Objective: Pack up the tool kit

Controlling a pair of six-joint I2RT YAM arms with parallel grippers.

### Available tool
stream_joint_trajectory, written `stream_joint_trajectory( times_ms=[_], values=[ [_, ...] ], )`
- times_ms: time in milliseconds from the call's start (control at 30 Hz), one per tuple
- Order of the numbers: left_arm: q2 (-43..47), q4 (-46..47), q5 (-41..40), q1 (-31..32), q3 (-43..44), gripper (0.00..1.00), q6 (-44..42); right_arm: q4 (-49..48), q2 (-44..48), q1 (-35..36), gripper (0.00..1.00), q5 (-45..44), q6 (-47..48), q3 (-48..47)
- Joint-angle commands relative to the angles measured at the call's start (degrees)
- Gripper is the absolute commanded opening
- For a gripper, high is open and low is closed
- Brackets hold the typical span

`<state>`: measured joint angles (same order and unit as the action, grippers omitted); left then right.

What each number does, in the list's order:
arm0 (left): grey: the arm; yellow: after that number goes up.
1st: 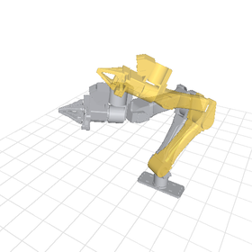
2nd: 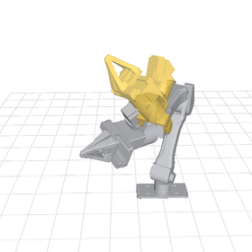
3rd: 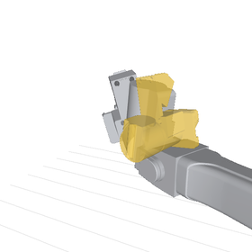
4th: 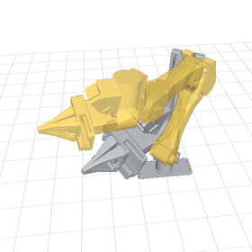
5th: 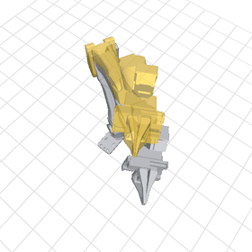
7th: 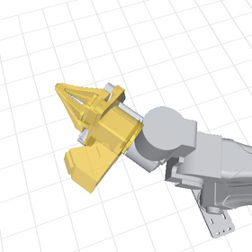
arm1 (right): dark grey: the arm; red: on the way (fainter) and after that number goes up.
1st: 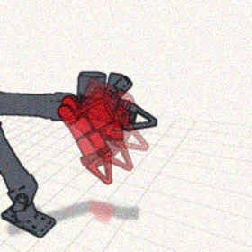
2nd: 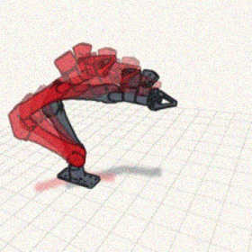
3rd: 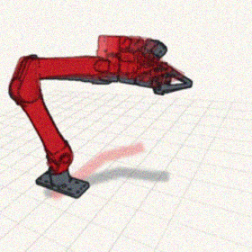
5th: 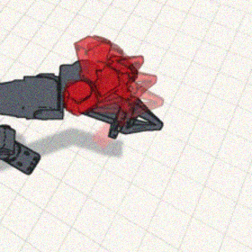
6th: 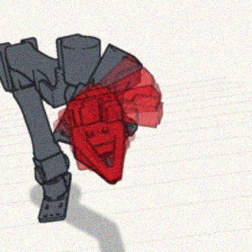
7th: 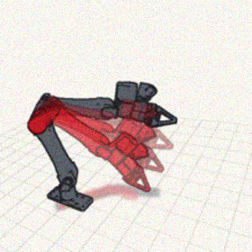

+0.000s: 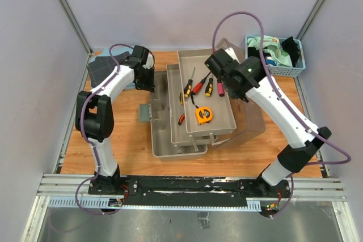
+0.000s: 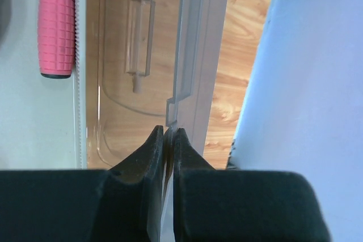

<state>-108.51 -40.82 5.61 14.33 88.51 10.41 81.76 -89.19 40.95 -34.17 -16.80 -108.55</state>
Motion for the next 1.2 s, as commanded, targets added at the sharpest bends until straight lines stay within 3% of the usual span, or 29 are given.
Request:
stream_joint_trajectory(
  times_ms=[0,233,433,767,1167],
  values=[
    [-2.4,-2.3,0.8,-0.3,1.3,0.0,-5.4,-2.7,-4.7,7.3,0.01,-8.6,-0.2,-7.7],
    [-3.4,-2.3,1.6,-0.3,1.8,0.0,-4.6,2.4,-15.2,16.4,0.01,-17.7,2.5,-17.4],
    [-4.1,-2.2,2.0,-0.2,2.5,0.0,-3.9,2.0,-21.0,20.9,0.01,-18.6,4.6,-20.9],
    [-4.6,-2.3,2.1,-0.2,3.1,0.0,-3.6,-7.7,-24.1,26.0,0.01,-8.1,6.4,-21.8],
    [-5.0,-2.2,2.7,-0.2,3.1,0.0,-3.3,-11.6,-33.8,29.1,0.02,1.5,10.3,-29.0]
  ],
)
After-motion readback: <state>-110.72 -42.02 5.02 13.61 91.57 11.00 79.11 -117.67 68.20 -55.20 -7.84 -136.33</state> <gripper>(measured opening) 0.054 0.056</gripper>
